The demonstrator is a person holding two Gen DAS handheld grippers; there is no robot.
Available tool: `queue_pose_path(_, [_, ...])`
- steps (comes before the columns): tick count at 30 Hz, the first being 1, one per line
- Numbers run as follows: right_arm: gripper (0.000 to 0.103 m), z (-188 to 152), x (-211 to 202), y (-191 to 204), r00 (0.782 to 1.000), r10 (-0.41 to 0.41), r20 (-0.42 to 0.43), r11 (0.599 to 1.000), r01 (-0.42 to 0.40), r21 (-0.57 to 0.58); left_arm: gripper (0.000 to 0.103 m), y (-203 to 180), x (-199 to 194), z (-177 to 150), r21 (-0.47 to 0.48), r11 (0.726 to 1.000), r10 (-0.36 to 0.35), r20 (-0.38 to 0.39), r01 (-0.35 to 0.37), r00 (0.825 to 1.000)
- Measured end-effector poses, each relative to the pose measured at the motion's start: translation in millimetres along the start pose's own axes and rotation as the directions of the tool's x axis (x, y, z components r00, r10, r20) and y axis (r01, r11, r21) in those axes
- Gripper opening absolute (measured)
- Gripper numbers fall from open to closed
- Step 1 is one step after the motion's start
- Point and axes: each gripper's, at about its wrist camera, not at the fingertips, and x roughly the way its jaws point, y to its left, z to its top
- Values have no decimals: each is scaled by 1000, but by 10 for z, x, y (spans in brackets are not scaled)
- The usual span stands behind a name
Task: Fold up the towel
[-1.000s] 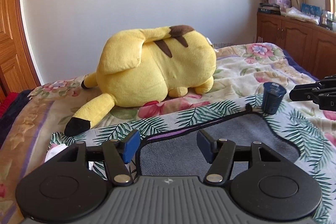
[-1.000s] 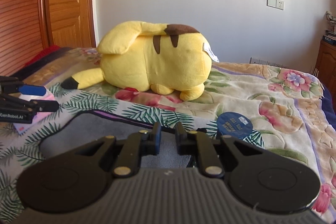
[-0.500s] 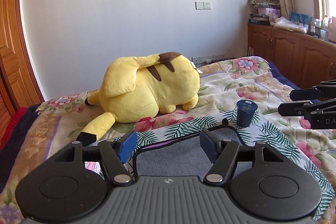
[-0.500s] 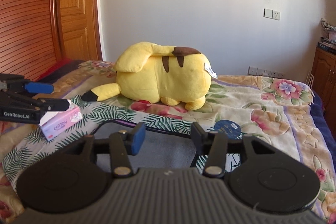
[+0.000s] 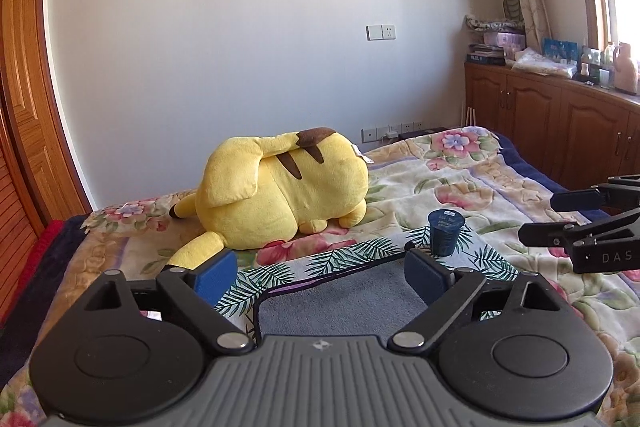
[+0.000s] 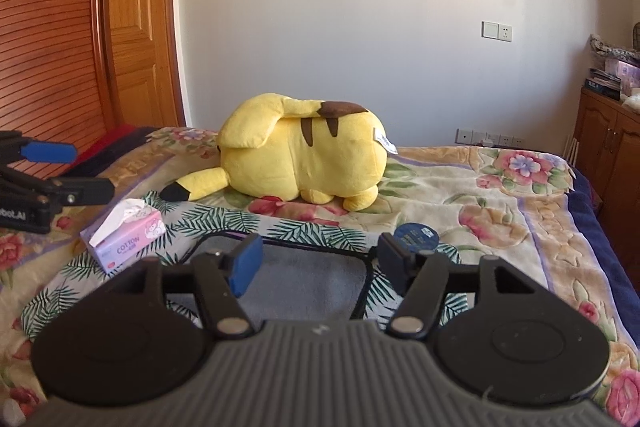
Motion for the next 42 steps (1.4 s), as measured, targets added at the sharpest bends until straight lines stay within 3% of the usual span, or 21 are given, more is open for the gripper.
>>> queue_pose_path(7, [82, -74, -208, 7, 1000, -22, -9, 1000, 22, 20, 84, -49, -224, -68, -16, 1000, -8, 0, 8, 1000])
queue_pose_path(11, [92, -95, -308, 20, 999, -35, -7, 999, 35, 20, 87, -83, -340, -132, -28, 1000, -12, -3, 12, 1000])
queue_pose_path(13, [103, -103, -347, 28, 999, -42, -5, 999, 42, 28, 87, -102, -385, -172, -37, 999, -17, -13, 17, 1000])
queue_pose_path(34, [103, -313, -627, 199, 998, -50, -43, 998, 51, 32, 87, -269, -729, -600, -23, 1000, -3, -93, 1, 996])
queue_pose_path(42, [103, -433, -697, 278, 995, -80, -51, 997, 81, 14, 87, -286, -818, -805, -62, 998, -34, -102, 27, 994])
